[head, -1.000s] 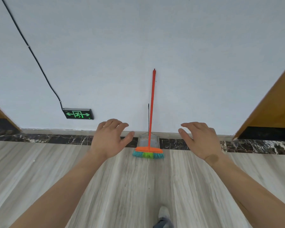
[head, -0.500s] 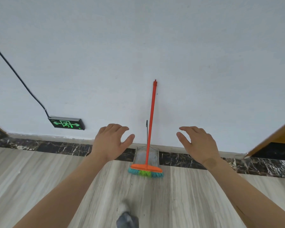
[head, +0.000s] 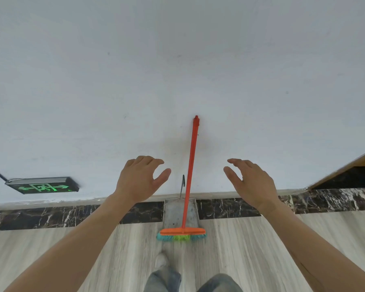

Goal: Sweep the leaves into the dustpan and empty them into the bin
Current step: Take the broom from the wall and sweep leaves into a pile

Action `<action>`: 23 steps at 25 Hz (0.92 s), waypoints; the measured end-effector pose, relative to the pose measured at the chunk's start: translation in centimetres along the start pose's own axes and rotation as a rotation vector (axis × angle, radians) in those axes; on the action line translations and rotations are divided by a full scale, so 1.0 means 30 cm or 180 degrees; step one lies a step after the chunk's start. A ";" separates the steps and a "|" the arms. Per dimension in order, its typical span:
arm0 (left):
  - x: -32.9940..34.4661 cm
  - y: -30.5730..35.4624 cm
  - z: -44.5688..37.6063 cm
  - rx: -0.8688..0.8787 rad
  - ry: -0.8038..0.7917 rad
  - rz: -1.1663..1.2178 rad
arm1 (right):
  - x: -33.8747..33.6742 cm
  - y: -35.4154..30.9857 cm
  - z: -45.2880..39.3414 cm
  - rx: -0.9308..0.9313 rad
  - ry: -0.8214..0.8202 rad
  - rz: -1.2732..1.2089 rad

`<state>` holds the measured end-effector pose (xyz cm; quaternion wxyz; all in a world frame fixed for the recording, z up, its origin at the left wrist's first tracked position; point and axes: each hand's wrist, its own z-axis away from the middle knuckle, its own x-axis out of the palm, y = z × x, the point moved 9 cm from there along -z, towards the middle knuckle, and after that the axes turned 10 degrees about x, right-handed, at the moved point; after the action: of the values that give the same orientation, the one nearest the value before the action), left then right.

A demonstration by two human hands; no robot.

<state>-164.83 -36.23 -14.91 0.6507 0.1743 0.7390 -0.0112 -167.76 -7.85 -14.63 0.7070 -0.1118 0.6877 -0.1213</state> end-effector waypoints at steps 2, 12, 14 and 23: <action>0.049 -0.061 -0.084 -0.0026 -0.0194 0.0122 | 0.050 -0.023 -0.076 0.0072 -0.0104 -0.0016; 0.221 -0.151 -0.403 -0.0138 -0.0587 0.0363 | 0.265 -0.047 -0.441 0.0392 -0.0790 -0.0388; 0.264 -0.126 -0.506 -0.0145 -0.0831 0.0593 | 0.325 -0.080 -0.531 0.0535 -0.1010 -0.0719; 0.461 -0.043 -0.734 -0.1286 -0.0707 0.2927 | 0.573 -0.175 -0.668 0.0806 -0.1541 -0.1495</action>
<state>-187.57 -28.71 -25.17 0.6836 0.3498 0.4998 0.4007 -187.44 -18.23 -29.77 0.8105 -0.2038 0.4354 -0.3348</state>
